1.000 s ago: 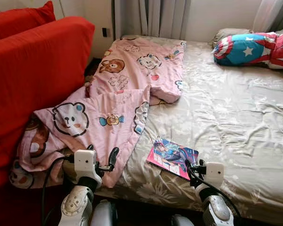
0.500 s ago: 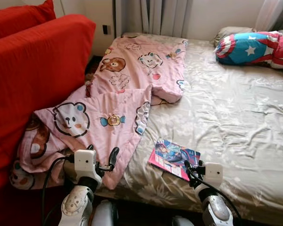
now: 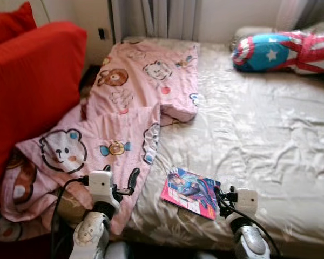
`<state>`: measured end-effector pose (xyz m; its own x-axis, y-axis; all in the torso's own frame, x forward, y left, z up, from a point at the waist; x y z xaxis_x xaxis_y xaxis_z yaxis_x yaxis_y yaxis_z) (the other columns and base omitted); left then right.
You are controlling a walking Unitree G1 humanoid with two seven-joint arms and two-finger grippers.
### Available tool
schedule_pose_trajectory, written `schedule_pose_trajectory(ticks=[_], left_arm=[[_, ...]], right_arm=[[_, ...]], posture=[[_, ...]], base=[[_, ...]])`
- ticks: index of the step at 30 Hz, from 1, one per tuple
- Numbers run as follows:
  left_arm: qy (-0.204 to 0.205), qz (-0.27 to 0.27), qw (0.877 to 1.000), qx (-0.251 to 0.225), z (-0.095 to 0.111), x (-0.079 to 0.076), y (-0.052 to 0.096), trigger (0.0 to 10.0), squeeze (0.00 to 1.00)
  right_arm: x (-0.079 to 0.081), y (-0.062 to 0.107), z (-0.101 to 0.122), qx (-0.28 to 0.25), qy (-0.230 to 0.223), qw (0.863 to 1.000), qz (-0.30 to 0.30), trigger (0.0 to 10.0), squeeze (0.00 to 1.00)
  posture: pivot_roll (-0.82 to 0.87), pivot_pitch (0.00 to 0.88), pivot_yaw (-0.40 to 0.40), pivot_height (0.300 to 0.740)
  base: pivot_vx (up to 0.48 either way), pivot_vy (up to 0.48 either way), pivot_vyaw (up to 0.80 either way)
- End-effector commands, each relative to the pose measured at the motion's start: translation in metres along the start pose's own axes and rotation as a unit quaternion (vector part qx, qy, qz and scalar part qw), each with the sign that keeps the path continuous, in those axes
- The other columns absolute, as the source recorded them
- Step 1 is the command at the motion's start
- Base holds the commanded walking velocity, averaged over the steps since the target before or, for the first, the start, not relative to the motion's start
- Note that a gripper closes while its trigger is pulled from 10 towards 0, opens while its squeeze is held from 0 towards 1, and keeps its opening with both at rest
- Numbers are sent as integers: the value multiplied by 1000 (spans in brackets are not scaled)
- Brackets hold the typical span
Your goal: Clean up the room
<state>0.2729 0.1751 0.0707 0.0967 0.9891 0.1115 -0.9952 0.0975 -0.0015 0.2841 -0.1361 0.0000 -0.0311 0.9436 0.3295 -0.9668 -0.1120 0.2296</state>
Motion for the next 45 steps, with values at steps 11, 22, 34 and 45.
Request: schedule_pose_trajectory(ticks=[11, 22, 34, 45], left_arm=[[10, -18, 1000, -15, 6, -11, -5, 10000, 0], [5, -25, 999, -20, 9, -11, -11, 10000, 0], [-4, -20, 999, -26, 17, -5, -15, 10000, 0], [-11, -7, 1000, -16, 18, 2, 6, 10000, 0]], right_arm=[[-21, 2, -4, 19, -5, 999, -30, 10000, 0], [-19, -5, -7, 36, -6, 999, -34, 10000, 0], [-33, -14, -6, 69, -46, 992, -92, 10000, 0], [-33, -25, 10, 44, -70, 992, -94, 10000, 0]], posture=[[-49, 138, -38, 640], [-33, 183, -35, 620], [17, 297, -10, 620], [42, 375, -2, 605]], base=[[0, 0, 0], [0, 0, 0], [0, 0, 0], [0, 0, 0]])
Point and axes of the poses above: a point about 5 cm out from each wrist's last joint towards the gripper, its own y axis pointing back from the gripper into the wrist, its own z axis along the axis of the wrist's last joint, x = y × z, the point moved 2 cm from there along -y, pointing out of the wrist towards the gripper, and after that the axes turned 9 degrees about -y, right-handed, at the moved point
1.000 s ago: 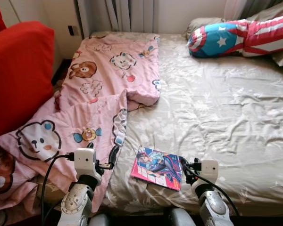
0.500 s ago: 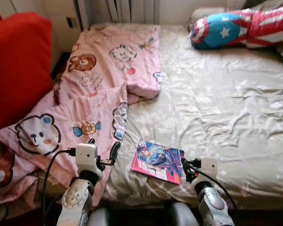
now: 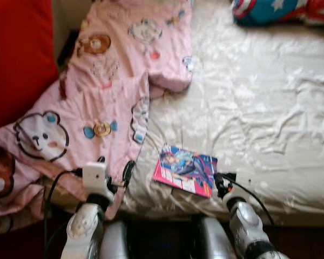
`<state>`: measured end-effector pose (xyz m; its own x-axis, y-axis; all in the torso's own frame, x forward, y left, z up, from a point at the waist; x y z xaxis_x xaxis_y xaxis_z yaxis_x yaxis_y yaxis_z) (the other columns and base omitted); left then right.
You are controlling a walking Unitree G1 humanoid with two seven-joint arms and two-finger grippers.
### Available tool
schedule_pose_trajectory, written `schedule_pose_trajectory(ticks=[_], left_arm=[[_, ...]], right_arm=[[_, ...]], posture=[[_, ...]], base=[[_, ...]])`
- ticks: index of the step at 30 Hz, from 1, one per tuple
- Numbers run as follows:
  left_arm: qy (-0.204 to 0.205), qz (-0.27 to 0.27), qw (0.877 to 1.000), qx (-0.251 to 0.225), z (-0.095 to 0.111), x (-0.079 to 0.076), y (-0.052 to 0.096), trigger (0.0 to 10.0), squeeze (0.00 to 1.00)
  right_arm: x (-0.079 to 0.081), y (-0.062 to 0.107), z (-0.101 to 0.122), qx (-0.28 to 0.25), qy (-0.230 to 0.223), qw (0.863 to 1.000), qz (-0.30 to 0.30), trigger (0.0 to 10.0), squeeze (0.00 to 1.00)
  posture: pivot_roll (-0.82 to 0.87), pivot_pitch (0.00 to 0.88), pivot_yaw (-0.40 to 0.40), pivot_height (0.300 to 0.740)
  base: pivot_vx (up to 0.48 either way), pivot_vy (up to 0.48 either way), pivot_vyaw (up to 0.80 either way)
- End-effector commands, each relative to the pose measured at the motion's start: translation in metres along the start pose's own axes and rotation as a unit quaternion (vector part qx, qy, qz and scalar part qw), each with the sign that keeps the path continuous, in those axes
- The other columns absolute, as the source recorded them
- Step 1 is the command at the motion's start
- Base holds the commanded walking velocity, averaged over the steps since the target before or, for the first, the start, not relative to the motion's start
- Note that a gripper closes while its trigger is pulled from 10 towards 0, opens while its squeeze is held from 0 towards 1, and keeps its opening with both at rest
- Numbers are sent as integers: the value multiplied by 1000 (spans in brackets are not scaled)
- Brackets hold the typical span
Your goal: Clean up the room
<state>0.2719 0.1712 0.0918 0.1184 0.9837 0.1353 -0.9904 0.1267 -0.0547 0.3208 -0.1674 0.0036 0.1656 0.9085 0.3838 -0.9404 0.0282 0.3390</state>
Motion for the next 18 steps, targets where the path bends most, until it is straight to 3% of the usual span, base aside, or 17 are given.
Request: schedule_pose_trajectory(ticks=[1, 5, 7, 11, 15, 18], left_arm=[[0, 4, 1000, 13, -3, 4, 7, 10000, 0], [-3, 9, 1000, 19, -5, 6, 13, 10000, 0], [-6, 11, 1000, 24, -3, 8, 19, 10000, 0], [-12, 14, 999, 31, -1, 12, 26, 10000, 0], [-17, 16, 999, 35, 2, 15, 33, 10000, 0], [-20, 17, 999, 38, 4, 16, 36, 10000, 0]], right_arm=[[-5, 5, -11, 18, -15, 1000, -9, 10000, 0], [-3, 3, -11, 21, -54, 998, -6, 10000, 0], [-1, 2, -13, 30, -102, 994, 4, 10000, 0], [3, 1, -13, 34, -127, 991, 25, 10000, 0], [7, 2, -16, 47, -183, 980, 55, 10000, 0], [9, 2, -17, 54, -193, 977, 71, 10000, 0]], posture=[[45, 377, -1, 605], [57, 388, 0, 605], [73, 400, 3, 605], [80, 412, 5, 605], [103, 423, 10, 605], [106, 425, 10, 605]], base=[[0, 0, 0], [0, 0, 0], [0, 0, 0], [0, 0, 0], [0, 0, 0], [0, 0, 0]])
Point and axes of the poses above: a point about 5 cm out from each wrist's last joint towards the gripper, its own y axis pointing back from the gripper into the wrist, its own z axis along the axis of the wrist's last joint, x = y × z, the point moved 2 cm from there along -y, pointing out of the wrist towards the gripper, and after that the axes turned 9 degrees about -y, right-handed, at the moved point
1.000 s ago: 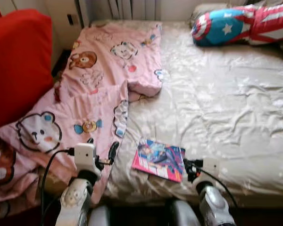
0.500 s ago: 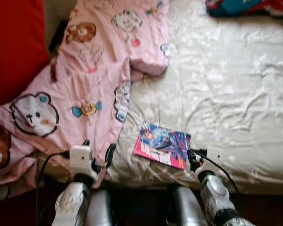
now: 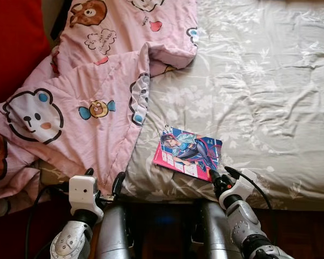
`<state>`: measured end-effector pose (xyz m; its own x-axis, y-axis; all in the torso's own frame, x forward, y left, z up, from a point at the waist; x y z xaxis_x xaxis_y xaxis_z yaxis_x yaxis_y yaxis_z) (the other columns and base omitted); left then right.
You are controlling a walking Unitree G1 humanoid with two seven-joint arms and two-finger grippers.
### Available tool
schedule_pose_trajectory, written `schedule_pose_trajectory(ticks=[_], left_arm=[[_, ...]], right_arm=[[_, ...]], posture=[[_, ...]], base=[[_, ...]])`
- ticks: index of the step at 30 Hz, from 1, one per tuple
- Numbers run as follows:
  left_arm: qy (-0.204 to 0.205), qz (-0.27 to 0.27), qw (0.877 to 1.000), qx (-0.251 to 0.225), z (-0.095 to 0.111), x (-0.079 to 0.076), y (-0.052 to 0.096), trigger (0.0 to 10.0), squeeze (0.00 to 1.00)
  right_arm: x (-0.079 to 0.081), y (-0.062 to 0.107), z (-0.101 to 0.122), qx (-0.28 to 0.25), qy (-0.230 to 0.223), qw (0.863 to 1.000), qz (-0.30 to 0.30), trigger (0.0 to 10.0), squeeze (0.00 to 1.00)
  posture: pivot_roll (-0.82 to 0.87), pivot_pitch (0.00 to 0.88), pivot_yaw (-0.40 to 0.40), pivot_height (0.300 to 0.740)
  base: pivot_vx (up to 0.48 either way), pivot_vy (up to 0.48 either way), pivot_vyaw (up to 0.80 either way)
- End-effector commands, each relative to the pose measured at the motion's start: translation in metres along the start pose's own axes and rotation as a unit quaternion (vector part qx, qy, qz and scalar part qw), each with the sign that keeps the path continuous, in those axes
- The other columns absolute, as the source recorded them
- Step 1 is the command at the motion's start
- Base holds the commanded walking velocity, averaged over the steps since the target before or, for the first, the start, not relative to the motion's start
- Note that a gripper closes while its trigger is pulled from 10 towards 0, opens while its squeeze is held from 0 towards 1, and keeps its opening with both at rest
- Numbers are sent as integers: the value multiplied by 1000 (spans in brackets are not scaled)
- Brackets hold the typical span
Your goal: Clean up the room
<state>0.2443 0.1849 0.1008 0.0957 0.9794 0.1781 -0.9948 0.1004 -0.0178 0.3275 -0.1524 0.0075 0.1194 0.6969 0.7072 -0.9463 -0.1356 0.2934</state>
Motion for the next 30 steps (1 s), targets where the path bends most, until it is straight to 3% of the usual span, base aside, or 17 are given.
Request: schedule_pose_trajectory(ticks=[1, 12, 20, 24, 30], left_arm=[[2, 7, 1000, 19, -5, 5, 8, 10000, 0], [-3, 0, 1000, 27, -1, 1, 16, 10000, 0], [-2, 3, 999, 36, 0, -1, 25, 10000, 0], [-1, 3, 999, 39, 0, -1, 27, 10000, 0], [-2, 4, 999, 42, 2, -2, 32, 10000, 0]], right_arm=[[-10, 7, -13, 24, -23, 999, -10, 10000, 0], [-11, 10, -21, 38, -117, 992, 12, 10000, 0], [3, 5, -16, 29, -214, 975, 55, 10000, 0], [7, 3, -17, 31, -228, 971, 64, 10000, 0], [-3, 8, -21, 26, -268, 962, 41, 10000, 0]], posture=[[107, 428, 10, 605], [126, 450, 12, 605], [149, 464, 13, 605], [151, 465, 11, 605], [173, 474, 15, 605]], base=[[0, 0, 0], [0, 0, 0], [0, 0, 0], [0, 0, 0], [0, 0, 0]])
Point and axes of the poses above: a point about 5 cm out from each wrist's last joint towards the gripper, its own y axis pointing back from the gripper into the wrist, its own z axis along the axis of the wrist's last joint, x = y × z, the point moved 2 cm from there along -y, pointing out of the wrist towards the gripper, and after that the axes turned 9 degrees about -y, right-handed, at the moved point
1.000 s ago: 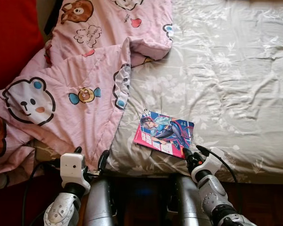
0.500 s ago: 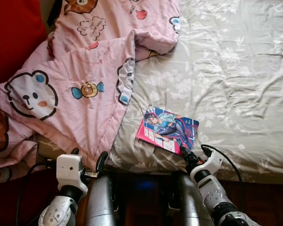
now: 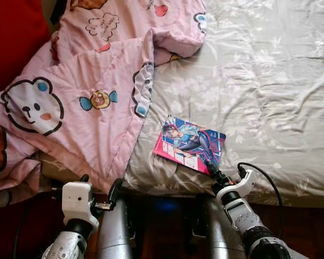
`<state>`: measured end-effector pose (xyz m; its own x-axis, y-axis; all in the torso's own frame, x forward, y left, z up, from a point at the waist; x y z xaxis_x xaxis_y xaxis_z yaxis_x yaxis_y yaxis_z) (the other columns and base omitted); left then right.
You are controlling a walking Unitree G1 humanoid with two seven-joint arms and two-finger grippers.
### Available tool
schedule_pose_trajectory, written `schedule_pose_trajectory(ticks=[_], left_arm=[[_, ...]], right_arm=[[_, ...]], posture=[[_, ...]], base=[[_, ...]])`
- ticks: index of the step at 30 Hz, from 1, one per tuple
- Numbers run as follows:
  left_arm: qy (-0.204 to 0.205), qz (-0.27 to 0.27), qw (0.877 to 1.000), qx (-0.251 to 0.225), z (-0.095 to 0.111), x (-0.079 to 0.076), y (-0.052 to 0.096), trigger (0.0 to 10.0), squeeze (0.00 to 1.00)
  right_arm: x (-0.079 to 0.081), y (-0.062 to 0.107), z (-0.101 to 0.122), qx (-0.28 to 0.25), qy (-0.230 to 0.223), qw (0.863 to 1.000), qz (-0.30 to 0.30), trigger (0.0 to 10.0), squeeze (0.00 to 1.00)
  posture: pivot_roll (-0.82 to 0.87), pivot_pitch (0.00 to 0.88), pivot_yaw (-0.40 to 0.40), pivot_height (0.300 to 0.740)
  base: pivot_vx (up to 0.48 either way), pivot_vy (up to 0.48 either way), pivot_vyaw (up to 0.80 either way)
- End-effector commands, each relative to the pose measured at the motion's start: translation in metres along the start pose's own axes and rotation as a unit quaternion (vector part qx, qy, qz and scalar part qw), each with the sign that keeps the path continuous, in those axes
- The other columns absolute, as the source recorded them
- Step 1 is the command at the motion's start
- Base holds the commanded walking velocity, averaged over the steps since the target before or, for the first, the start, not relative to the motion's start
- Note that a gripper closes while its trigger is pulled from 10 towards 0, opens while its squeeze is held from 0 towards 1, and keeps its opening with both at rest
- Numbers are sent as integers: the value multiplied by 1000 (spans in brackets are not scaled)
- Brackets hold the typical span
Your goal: Clean up the room
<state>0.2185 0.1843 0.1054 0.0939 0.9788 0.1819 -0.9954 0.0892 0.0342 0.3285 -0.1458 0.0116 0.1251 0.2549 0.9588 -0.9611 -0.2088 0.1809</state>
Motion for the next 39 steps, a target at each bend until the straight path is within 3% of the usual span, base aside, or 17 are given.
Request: schedule_pose_trajectory(ticks=[1, 9, 14, 19, 20, 21, 22, 23, 27, 39], left_arm=[[0, 3, 1000, 17, -4, 1, 8, 10000, 0], [-2, 4, 1000, 27, -3, 1, 20, 10000, 0], [-1, 8, 999, 40, -6, 0, 29, 10000, 0], [-2, 12, 999, 46, -6, 2, 33, 10000, 0], [-2, 13, 999, 47, -7, 3, 34, 10000, 0], [-3, 14, 999, 48, -7, 3, 34, 10000, 0], [-3, 15, 999, 49, -7, 4, 35, 10000, 0], [-4, 16, 999, 51, -7, 5, 36, 10000, 0], [-7, 21, 998, 56, -9, 8, 37, 10000, 0], [-9, 23, 998, 66, -15, 4, 36, 10000, 0]], right_arm=[[-23, 14, -10, 4, -35, 998, -44, 10000, 0], [-34, 21, -13, 4, -48, 997, -67, 10000, 0], [-31, 19, -19, 26, -45, 997, -55, 10000, 0], [-17, 11, -25, 42, -49, 998, -20, 10000, 0], [-14, 10, -26, 47, -49, 998, -12, 6902, 0], [-12, 9, -27, 50, -48, 998, -8, 6902, 0], [-10, 7, -28, 52, -48, 997, -1, 2235, 0], [-7, 6, -30, 56, -49, 997, 6, 0, 0], [6, 0, -35, 72, -51, 995, 41, 0, 0], [3, 2, -32, 69, -47, 996, 38, 0, 0]], posture=[[184, 479, 18, 605], [204, 514, 22, 605], [203, 529, 20, 605], [213, 538, 22, 605], [213, 539, 22, 605], [213, 539, 22, 605], [213, 540, 22, 605], [212, 541, 21, 605], [211, 541, 21, 605], [196, 526, 13, 605]], base=[[0, 0, 0], [0, 0, 0], [0, 0, 0], [0, 0, 0], [0, 0, 0], [0, 0, 0], [0, 0, 0], [0, 0, 0], [0, 0, 0], [0, 0, 0]])
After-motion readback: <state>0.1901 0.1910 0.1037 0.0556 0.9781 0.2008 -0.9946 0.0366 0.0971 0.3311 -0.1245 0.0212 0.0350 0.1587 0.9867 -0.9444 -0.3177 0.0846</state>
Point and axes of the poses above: a point about 5 cm out from each wrist's last joint towards the gripper, its own y axis pointing back from the gripper into the wrist, its own z axis along the axis of the wrist's last joint, x = y × z, the point moved 2 cm from there along -y, pointing out of the wrist towards the gripper, and after that the axes turned 9 degrees about -y, right-handed, at the moved point
